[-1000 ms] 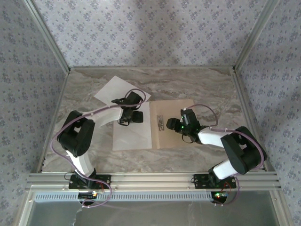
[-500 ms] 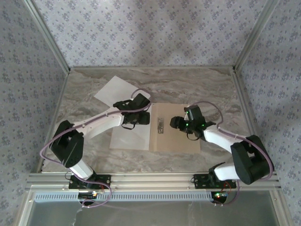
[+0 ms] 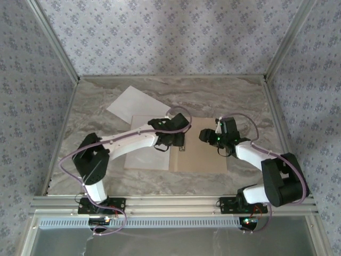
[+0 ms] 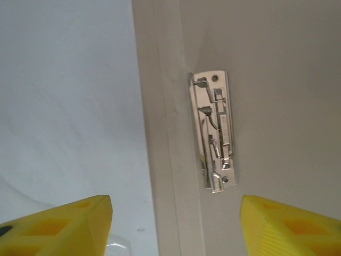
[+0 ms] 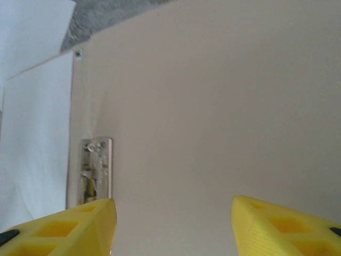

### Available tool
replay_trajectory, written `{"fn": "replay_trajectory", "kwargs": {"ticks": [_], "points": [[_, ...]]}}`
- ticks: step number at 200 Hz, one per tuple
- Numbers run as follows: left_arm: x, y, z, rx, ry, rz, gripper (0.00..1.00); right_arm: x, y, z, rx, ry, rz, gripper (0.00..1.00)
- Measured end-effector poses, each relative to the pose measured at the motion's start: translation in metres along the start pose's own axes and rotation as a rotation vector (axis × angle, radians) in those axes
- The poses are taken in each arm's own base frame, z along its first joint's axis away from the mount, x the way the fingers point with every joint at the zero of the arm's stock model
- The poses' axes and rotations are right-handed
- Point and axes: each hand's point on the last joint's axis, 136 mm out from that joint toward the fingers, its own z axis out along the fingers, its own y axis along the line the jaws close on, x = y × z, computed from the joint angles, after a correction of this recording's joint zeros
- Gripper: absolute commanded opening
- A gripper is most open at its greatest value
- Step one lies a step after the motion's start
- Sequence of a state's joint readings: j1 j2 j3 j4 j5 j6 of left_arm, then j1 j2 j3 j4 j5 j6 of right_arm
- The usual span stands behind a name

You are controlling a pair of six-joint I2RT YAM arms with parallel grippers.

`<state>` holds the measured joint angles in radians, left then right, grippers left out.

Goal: Put the files into the folder

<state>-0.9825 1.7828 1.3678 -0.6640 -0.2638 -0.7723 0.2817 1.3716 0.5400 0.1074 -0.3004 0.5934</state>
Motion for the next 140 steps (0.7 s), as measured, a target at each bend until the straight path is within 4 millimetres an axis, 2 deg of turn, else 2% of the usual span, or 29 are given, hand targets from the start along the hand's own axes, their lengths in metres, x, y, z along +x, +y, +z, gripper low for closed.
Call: {"fn": "replay_trajectory", "kwargs": {"ticks": [27, 71, 93, 117, 140], "points": [[0.013, -0.009, 0.015, -0.025, 0.037, 0.013, 0.55, 0.009, -0.012, 0.006, 0.019, 0.028, 0.02, 0.6], [0.027, -0.017, 0.03, -0.051, 0.084, 0.02, 0.42, 0.011, -0.014, 0.011, 0.018, 0.034, 0.022, 0.59], [0.032, -0.015, 0.036, -0.064, 0.1, 0.015, 0.31, 0.011, -0.014, 0.015, 0.009, 0.039, 0.022, 0.59], [0.035, -0.018, 0.038, -0.079, 0.111, 0.006, 0.3, 0.01, -0.012, 0.017, -0.002, 0.036, 0.02, 0.59], [0.034, -0.032, 0.038, -0.068, 0.106, 0.008, 0.3, 0.009, -0.011, 0.019, -0.005, 0.036, 0.017, 0.59]]}}
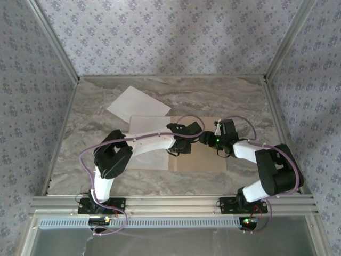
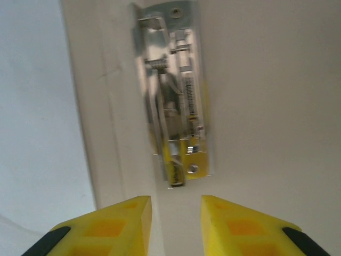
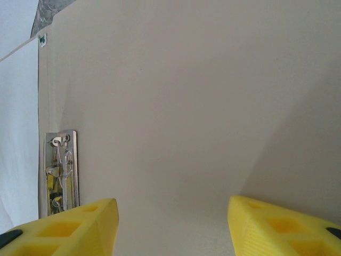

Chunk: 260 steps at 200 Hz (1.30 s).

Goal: Put the files into the folder

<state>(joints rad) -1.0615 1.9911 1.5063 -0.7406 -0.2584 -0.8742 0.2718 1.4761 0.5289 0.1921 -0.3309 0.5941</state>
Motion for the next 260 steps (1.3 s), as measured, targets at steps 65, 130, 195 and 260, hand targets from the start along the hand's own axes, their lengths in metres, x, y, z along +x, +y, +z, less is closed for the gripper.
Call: {"fn": "replay_trajectory", "kwargs": {"ticks": [65, 130, 195, 260], "points": [[0.009, 0.003, 0.01, -0.048, 0.018, -0.009, 0.27, 0.0, 0.003, 0.002, -0.003, 0.003, -0.007, 0.58], [0.008, 0.007, 0.011, -0.072, 0.003, -0.031, 0.25, 0.001, 0.004, 0.002, -0.004, 0.007, -0.01, 0.58], [0.008, 0.011, 0.02, -0.09, 0.015, -0.039, 0.24, 0.001, 0.005, 0.003, -0.005, 0.008, -0.011, 0.58], [0.005, 0.012, 0.025, -0.089, 0.014, -0.053, 0.3, -0.001, 0.006, 0.005, -0.006, 0.01, -0.012, 0.58]]}}
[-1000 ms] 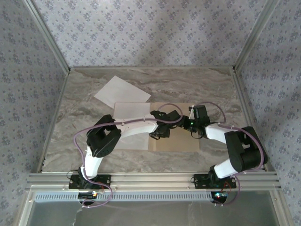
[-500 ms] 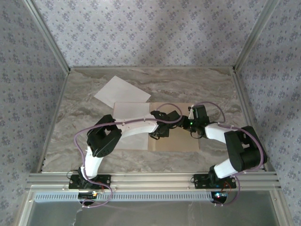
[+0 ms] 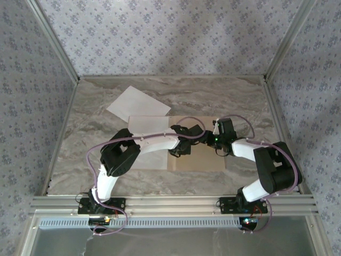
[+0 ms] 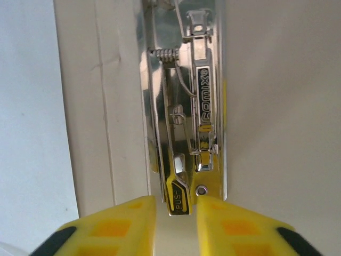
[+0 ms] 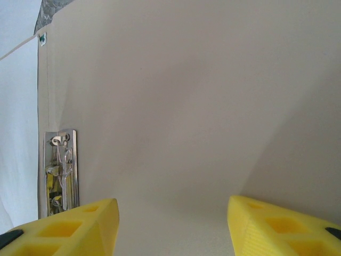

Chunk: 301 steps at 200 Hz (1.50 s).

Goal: Put the files into the folder

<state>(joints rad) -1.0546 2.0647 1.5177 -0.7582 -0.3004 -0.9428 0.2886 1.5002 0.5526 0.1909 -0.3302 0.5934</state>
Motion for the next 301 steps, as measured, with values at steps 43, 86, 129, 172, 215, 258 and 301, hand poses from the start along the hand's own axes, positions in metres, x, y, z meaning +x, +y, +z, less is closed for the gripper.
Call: {"fn": "replay_trajectory", "kwargs": {"ticks": [43, 86, 129, 172, 215, 258, 301], "points": [[-0.0007, -0.0001, 0.0001, 0.001, -0.001, -0.003, 0.27, 0.0, 0.0, 0.0, 0.0, 0.0, 0.0, 0.58], [-0.0029, 0.0019, 0.0009, -0.002, -0.003, -0.009, 0.23, 0.0, 0.0, 0.0, 0.0, 0.0, 0.0, 0.58], [-0.0032, 0.0021, 0.0009, -0.003, -0.004, -0.009, 0.26, 0.0, 0.0007, 0.0004, -0.001, 0.001, -0.001, 0.58], [-0.0033, 0.0021, 0.0009, -0.003, -0.005, -0.009, 0.21, 0.0001, 0.0006, 0.0004, -0.001, 0.001, -0.002, 0.58], [-0.0037, 0.0024, 0.0008, -0.005, -0.007, -0.009, 0.15, 0.0011, 0.0014, 0.0006, -0.001, 0.004, -0.003, 0.58], [-0.004, 0.0024, 0.0002, -0.005, -0.007, -0.01, 0.14, 0.0012, 0.0018, 0.0007, -0.001, 0.006, -0.004, 0.58], [-0.0055, 0.0032, 0.0008, -0.002, -0.003, -0.017, 0.12, 0.001, 0.0019, 0.0011, 0.0, 0.008, -0.003, 0.58]]}}
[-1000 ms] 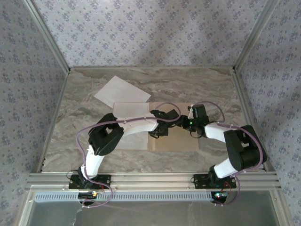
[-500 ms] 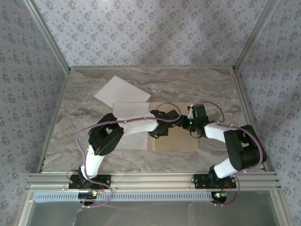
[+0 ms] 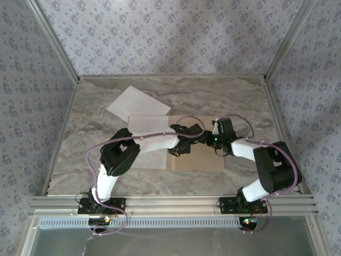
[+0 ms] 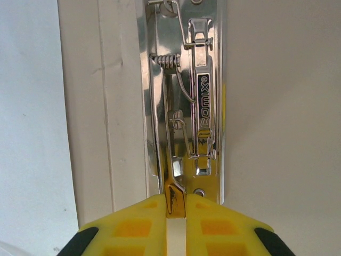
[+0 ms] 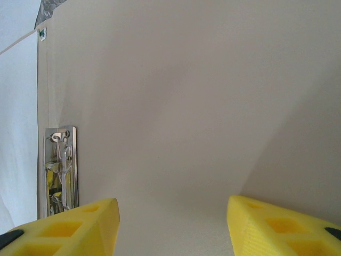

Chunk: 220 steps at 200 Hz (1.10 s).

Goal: Put the files into the folder

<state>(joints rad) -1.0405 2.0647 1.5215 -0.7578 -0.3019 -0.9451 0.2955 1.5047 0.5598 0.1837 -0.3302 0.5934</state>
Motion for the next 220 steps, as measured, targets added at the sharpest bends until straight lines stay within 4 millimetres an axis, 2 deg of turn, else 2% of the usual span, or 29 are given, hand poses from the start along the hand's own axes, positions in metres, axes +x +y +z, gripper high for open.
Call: {"fn": "replay_trajectory", "kwargs": {"ticks": [94, 173, 220], "points": [[-0.001, 0.0, 0.007, 0.025, 0.013, -0.032, 0.11, 0.001, 0.0, 0.001, 0.002, 0.002, -0.002, 0.58], [-0.001, 0.002, 0.011, 0.042, 0.009, -0.065, 0.09, -0.011, 0.004, 0.012, 0.008, 0.001, -0.009, 0.58], [-0.001, 0.0, 0.012, 0.05, 0.01, -0.081, 0.08, -0.012, 0.005, 0.013, 0.011, 0.006, -0.013, 0.58]]}}
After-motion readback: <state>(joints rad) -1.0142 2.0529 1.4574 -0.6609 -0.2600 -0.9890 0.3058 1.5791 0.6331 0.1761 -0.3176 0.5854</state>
